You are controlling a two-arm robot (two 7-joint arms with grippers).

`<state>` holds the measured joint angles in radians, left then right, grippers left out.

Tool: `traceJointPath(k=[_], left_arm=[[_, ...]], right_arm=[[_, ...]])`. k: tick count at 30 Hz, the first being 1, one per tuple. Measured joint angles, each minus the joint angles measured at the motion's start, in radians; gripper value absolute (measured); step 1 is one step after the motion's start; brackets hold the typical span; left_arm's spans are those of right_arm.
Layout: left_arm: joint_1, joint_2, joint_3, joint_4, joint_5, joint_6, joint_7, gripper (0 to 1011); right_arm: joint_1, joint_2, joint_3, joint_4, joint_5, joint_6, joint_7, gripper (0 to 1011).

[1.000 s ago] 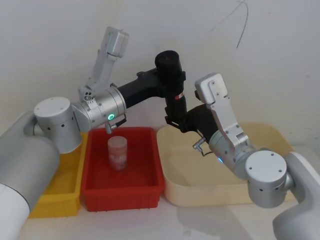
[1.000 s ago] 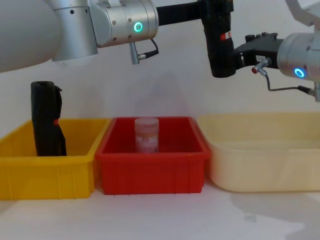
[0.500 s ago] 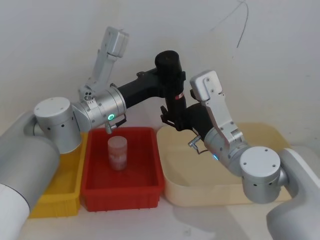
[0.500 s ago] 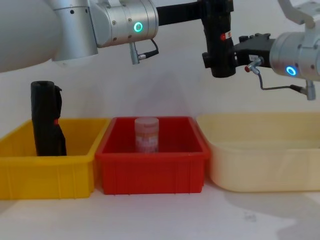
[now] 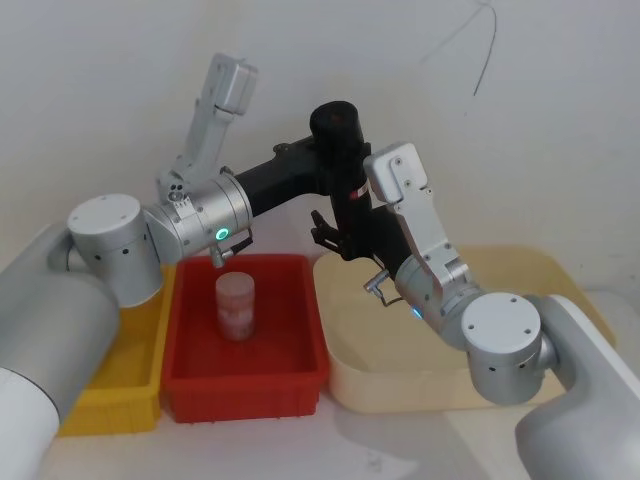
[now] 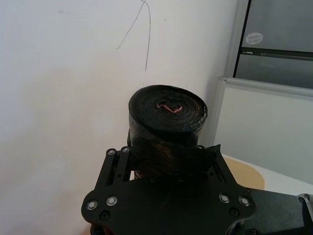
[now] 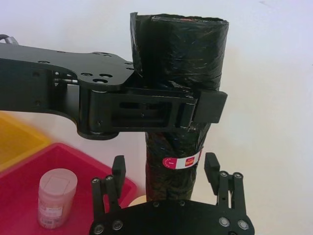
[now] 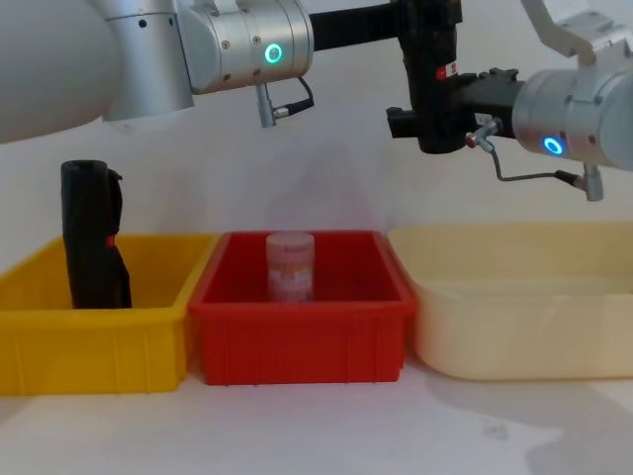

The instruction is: Pick up the garbage bag with the one hand and transfer it to the other hand.

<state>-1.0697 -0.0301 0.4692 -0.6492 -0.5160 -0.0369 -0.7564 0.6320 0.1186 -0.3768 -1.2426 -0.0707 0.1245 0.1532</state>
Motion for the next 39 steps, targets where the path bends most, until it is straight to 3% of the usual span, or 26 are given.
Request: traceJointPath(k=[10, 19, 39], left_arm=[[0.000, 0.000, 0.000, 0.000, 0.000, 0.000, 0.000, 523], [0.000, 0.000, 0.000, 0.000, 0.000, 0.000, 0.000, 523], [0.000, 0.000, 0.000, 0.000, 0.000, 0.000, 0.000, 545]], right_arm=[[0.006, -0.010, -0.001, 0.017, -0.010, -0.010, -0.009, 815], [0.009, -0.014, -0.002, 0.024, -0.015, -0.015, -0.015, 519], [0.011, -0.018, -0.003, 0.029, -0.018, -0.019, -0.017, 494]])
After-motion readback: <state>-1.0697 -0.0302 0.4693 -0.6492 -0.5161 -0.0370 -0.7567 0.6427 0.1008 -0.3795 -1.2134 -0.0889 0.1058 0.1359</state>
